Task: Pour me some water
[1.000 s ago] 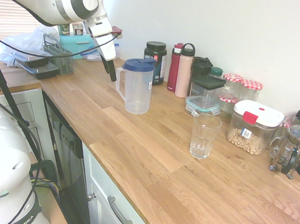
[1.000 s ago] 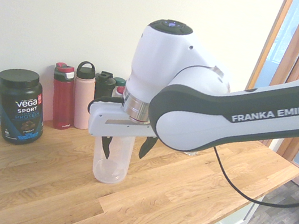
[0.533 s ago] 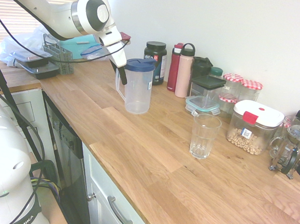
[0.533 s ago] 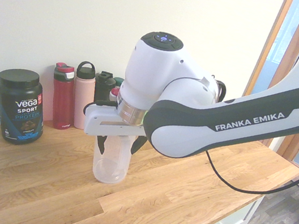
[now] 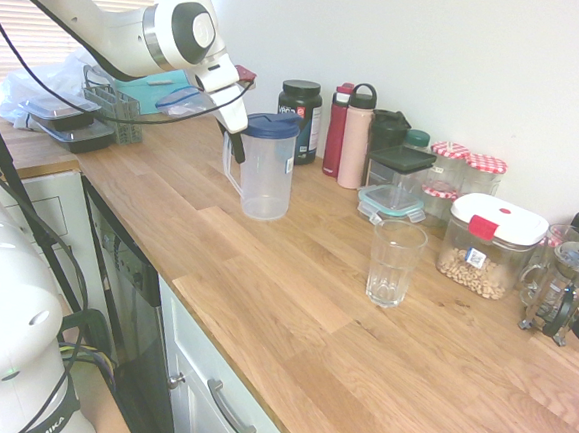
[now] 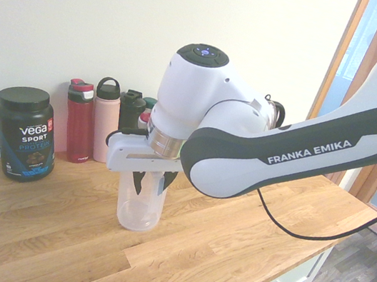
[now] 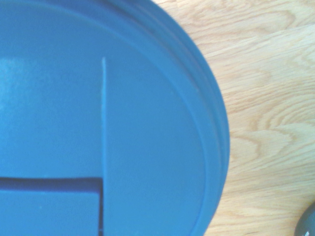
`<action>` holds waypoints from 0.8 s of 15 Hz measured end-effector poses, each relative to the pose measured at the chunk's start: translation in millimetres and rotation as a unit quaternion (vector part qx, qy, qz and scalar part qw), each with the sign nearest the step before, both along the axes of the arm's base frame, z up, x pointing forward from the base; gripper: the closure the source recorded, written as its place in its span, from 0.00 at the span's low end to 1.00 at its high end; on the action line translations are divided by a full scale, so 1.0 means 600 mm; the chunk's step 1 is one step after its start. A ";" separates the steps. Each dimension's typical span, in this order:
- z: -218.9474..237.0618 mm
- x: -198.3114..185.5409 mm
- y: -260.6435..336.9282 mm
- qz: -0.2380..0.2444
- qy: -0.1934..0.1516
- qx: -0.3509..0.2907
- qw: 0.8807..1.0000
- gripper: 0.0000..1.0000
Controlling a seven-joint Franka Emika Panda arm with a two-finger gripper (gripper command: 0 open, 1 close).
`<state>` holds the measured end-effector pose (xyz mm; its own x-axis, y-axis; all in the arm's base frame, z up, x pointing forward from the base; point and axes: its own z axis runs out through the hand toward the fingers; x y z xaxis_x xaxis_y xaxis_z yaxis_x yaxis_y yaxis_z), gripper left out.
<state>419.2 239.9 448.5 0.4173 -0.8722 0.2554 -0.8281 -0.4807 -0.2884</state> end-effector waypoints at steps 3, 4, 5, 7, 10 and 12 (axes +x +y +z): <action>0.000 -0.002 0.003 0.002 0.000 0.000 1.000 1.00; 0.000 -0.002 0.003 0.003 0.000 0.001 1.000 1.00; 0.000 -0.002 0.003 0.003 0.001 0.001 1.000 1.00; 0.001 -0.001 0.000 0.000 0.001 0.003 1.000 1.00; 0.004 0.000 -0.010 0.004 0.002 0.003 1.000 1.00; 0.019 -0.002 -0.025 0.043 0.000 -0.007 0.999 1.00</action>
